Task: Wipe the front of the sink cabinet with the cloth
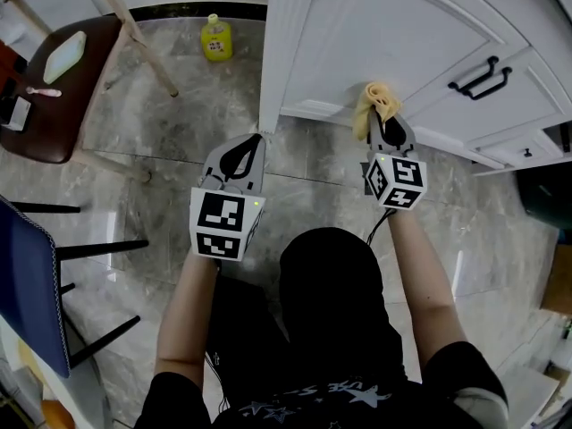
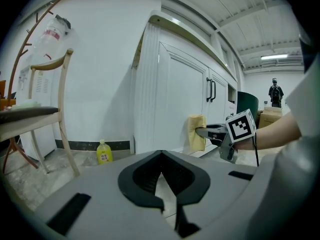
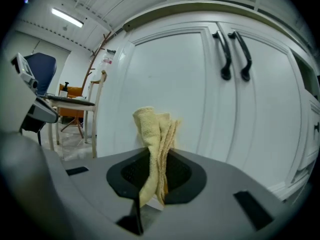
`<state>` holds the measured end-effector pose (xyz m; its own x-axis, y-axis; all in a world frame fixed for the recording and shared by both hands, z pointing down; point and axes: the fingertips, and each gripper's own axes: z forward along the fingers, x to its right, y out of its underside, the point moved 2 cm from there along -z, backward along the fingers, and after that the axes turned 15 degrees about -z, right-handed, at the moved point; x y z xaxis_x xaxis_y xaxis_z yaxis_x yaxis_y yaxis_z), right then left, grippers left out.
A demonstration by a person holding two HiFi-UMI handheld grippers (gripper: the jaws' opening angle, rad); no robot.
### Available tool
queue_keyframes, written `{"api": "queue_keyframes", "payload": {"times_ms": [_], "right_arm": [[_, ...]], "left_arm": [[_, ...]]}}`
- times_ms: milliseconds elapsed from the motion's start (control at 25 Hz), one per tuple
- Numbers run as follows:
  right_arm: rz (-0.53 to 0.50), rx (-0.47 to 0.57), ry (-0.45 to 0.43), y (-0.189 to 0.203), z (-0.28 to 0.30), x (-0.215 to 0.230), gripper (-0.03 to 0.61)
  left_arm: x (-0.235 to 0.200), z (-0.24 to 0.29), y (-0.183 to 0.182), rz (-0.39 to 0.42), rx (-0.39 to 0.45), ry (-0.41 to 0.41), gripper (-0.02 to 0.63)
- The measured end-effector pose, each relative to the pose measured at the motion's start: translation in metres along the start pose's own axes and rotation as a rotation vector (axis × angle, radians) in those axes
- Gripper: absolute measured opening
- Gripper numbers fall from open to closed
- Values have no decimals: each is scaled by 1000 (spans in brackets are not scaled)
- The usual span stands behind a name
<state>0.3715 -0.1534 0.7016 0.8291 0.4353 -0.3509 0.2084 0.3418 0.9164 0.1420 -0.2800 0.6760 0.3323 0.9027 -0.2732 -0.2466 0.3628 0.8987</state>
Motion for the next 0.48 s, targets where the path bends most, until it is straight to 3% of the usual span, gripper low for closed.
{"api": "queue_keyframes", "payload": {"times_ms": [480], "right_arm": [[43, -59, 170, 40, -42, 85, 64]], "left_arm": [[42, 20, 3, 12, -15, 58, 15]]}}
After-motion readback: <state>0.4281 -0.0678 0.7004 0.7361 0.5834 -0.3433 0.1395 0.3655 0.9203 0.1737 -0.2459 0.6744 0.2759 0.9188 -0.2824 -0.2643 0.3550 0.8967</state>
